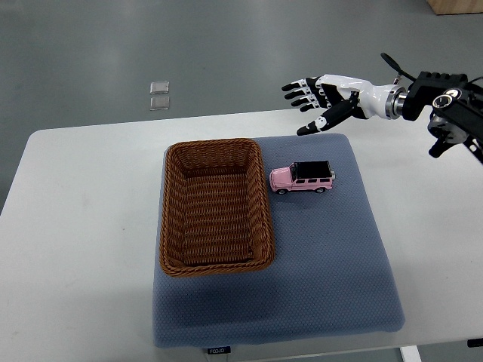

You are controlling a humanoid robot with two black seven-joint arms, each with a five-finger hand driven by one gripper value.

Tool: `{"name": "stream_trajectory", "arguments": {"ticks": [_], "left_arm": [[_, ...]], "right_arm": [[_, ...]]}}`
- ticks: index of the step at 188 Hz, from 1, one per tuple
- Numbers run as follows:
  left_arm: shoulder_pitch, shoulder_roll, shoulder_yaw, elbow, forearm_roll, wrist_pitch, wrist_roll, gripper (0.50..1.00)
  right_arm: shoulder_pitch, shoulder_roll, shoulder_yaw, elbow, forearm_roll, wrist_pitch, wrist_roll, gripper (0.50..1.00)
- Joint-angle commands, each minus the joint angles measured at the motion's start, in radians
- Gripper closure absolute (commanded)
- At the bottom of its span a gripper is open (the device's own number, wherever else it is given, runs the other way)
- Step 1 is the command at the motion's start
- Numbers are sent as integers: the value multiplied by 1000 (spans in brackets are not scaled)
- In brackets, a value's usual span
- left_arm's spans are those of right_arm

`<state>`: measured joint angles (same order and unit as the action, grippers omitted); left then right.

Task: Place pink car in brown basket
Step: 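Move the right hand over the pink toy car and lower it, then close the right hand fingers around the pink toy car's roof, then lift the pink car with the right hand and carry it over the basket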

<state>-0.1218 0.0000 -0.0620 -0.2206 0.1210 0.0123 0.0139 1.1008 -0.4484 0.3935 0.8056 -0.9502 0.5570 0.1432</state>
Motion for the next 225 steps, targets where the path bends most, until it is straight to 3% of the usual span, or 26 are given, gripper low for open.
{"name": "stream_trajectory", "arguments": {"ticks": [1, 26, 74, 133, 143, 167, 185, 225], "left_arm": [[-1, 0, 1, -2, 0, -2, 0, 500], [1, 0, 1, 0, 0, -2, 0, 500], [-1, 0, 1, 0, 0, -2, 1, 500], [1, 0, 1, 0, 0, -2, 1, 500], [-1, 0, 1, 0, 0, -2, 0, 500], [1, 0, 1, 0, 0, -2, 1, 500], [1, 0, -1, 0, 0, 0, 0, 500], [1, 0, -2, 4, 0, -2, 0, 500]], "right_arm": [[91, -38, -171, 89, -78, 11, -24, 587], [111, -9, -278, 96, -88, -9, -31, 589], [42, 54, -332, 58, -194, -178, -36, 591], [2, 120, -367, -13, -269, -276, -36, 605], [-2, 125, -367, -13, -271, -284, -36, 650], [-1, 125, -369, -13, -274, -285, -36, 891], [1, 122, -370, -13, -275, -285, -36, 999], [73, 31, -360, 14, -260, -235, -36, 1000]]}}
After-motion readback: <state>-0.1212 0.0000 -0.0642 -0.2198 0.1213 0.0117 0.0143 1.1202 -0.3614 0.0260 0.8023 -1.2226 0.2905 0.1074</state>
